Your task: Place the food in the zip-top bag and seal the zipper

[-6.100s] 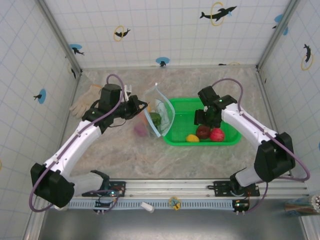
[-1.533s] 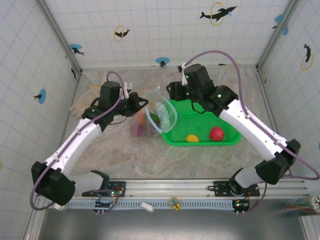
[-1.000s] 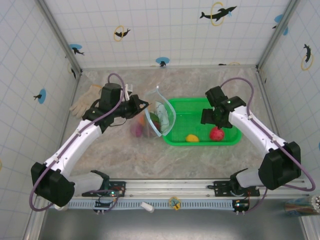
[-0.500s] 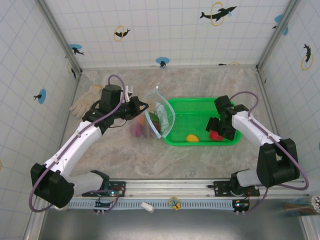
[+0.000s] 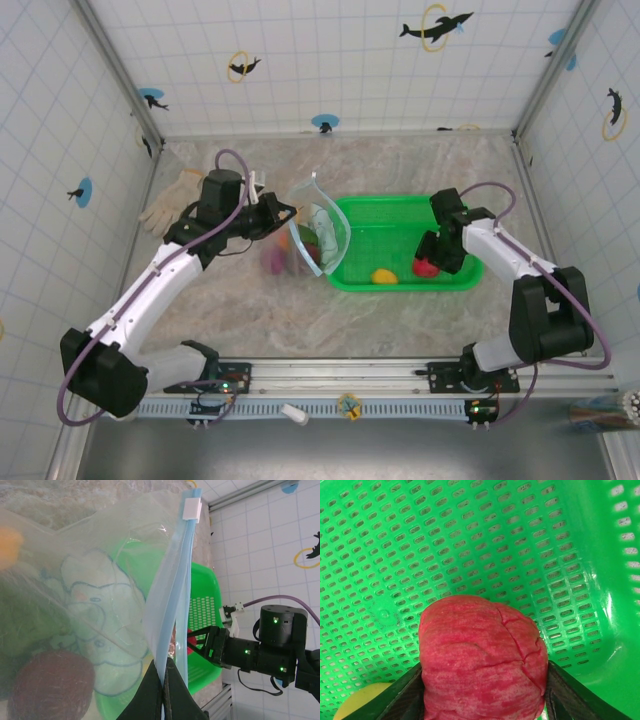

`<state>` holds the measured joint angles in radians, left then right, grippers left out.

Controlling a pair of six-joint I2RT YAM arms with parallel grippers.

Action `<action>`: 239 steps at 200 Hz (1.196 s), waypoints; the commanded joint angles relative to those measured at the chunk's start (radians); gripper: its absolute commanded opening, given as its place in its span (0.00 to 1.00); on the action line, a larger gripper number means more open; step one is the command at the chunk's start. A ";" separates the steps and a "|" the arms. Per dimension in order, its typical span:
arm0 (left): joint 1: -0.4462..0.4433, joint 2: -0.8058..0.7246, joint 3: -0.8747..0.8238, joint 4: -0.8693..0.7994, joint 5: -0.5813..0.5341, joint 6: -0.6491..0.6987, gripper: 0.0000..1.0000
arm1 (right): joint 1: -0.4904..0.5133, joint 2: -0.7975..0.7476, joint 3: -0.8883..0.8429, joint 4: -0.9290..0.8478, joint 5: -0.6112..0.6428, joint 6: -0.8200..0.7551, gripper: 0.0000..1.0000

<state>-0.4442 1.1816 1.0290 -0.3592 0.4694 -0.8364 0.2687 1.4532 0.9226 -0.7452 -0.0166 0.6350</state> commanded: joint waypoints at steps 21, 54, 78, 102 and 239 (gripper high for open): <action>-0.004 -0.011 0.007 -0.023 -0.014 0.026 0.00 | 0.004 -0.029 0.148 -0.058 -0.013 -0.041 0.55; -0.005 -0.003 0.012 -0.018 -0.008 0.022 0.00 | 0.017 -0.068 0.317 -0.059 -0.046 -0.091 0.55; -0.004 0.005 0.014 -0.011 0.003 0.017 0.00 | 0.028 -0.071 0.409 -0.028 -0.137 -0.107 0.54; -0.004 0.010 0.016 -0.002 0.012 0.014 0.00 | 0.056 -0.068 0.483 0.008 -0.196 -0.120 0.54; -0.005 0.016 0.023 0.012 0.035 0.010 0.00 | 0.463 0.044 0.611 0.080 -0.229 -0.322 0.55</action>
<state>-0.4442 1.1931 1.0290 -0.3580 0.4870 -0.8349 0.6720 1.4349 1.4616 -0.6556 -0.2806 0.3695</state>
